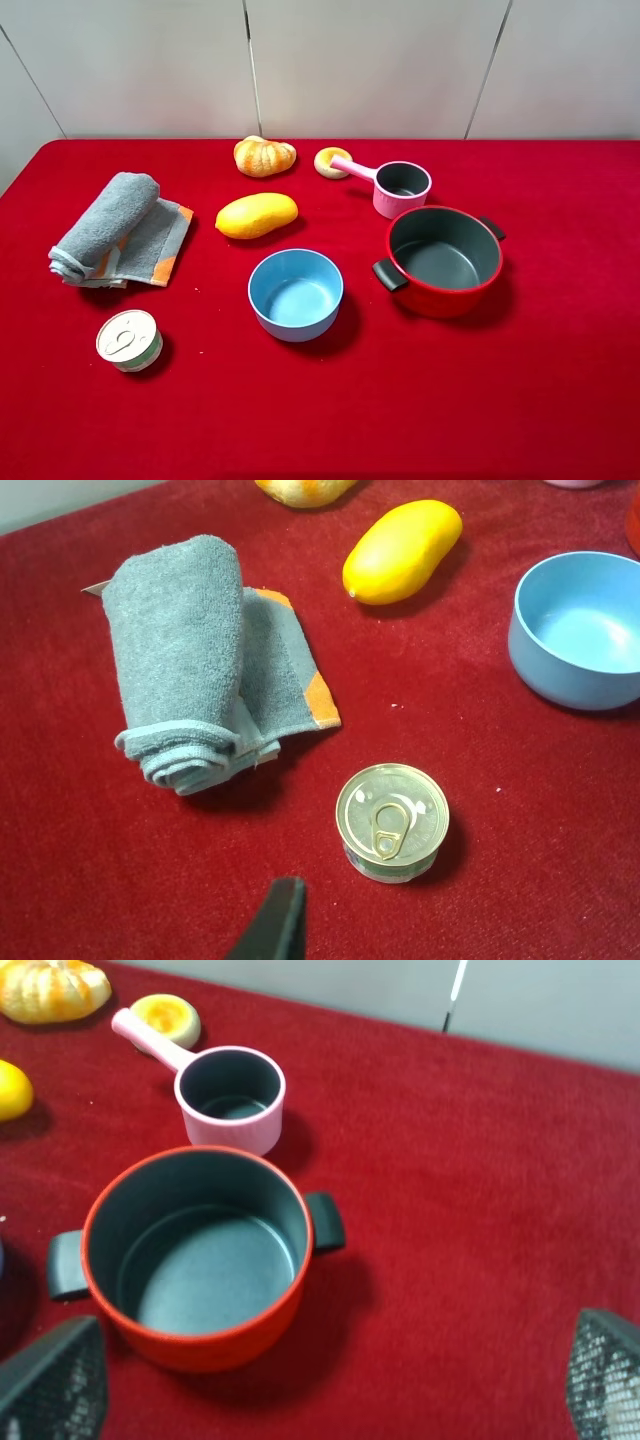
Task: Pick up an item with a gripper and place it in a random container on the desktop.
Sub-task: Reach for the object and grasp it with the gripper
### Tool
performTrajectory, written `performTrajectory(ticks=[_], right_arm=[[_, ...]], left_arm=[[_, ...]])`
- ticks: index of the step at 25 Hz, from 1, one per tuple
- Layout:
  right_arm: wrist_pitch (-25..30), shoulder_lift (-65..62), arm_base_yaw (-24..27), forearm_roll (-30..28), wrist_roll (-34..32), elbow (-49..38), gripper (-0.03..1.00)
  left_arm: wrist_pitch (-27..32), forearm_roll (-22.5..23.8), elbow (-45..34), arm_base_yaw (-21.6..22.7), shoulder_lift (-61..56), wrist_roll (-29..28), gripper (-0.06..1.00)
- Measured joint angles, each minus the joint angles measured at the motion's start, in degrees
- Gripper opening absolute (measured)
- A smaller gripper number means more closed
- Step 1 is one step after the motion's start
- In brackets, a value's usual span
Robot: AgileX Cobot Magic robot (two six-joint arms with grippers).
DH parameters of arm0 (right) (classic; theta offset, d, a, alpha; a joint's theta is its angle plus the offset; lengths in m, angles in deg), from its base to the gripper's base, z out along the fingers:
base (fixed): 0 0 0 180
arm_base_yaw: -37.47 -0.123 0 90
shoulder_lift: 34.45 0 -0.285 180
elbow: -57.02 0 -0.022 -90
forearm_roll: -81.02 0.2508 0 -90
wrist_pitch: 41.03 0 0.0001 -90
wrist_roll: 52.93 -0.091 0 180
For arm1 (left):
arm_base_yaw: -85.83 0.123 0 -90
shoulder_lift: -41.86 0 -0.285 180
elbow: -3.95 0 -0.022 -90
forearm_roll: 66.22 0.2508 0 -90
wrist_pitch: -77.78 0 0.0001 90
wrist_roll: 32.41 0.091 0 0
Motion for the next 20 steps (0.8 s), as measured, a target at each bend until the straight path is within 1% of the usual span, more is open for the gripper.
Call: performTrajectory(ticks=[9,15,17,20], right_arm=[[-0.14,14.54,0.0,0.78,4.72,8.57,0.69],[-0.14,22.93,-0.24,0.78,6.36,13.91,0.69],[-0.14,25.36,-1.84,0.03,6.41,15.57,0.69],[-0.8,28.9,-5.88,-2.04,6.47,18.25,0.69]], left_arm=[[0.0,0.0,0.0,0.0,0.0,0.0,0.95],[0.0,0.0,0.0,0.0,0.0,0.0,0.95],[0.0,0.0,0.0,0.0,0.0,0.0,0.95],[0.0,0.0,0.0,0.0,0.0,0.0,0.95]])
